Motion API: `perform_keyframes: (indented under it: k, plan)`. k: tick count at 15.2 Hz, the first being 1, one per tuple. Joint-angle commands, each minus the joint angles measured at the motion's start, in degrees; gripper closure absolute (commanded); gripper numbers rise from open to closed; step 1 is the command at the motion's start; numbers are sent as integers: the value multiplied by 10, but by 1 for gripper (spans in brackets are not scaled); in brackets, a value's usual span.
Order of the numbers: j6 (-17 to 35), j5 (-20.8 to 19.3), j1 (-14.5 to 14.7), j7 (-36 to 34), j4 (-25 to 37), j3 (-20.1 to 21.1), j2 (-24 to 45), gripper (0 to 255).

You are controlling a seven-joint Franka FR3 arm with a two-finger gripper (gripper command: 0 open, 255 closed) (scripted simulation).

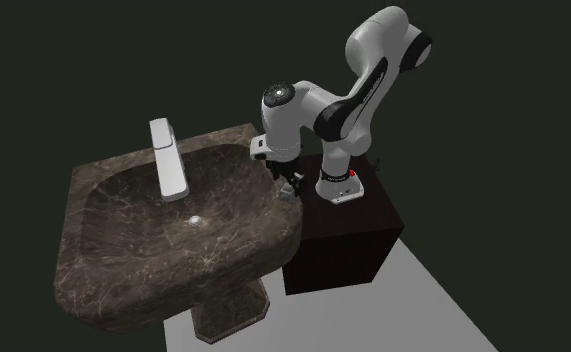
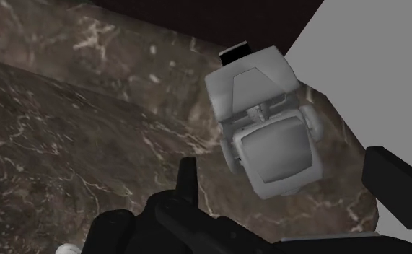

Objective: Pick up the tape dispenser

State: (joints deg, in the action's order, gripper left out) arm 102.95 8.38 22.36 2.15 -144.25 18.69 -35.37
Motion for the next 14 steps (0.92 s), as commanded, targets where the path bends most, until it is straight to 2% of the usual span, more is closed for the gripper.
perform_keyframes:
  k: [1, 7, 8, 14]
  plan:
    - [17, 2, 2, 1, -18, 3, -1, 0]
    - [48, 5, 3, 0, -40, 8, 8, 0]
    - [47, 5, 3, 1, -41, 8, 6, 255]
    - [47, 5, 3, 1, -41, 8, 6, 255]
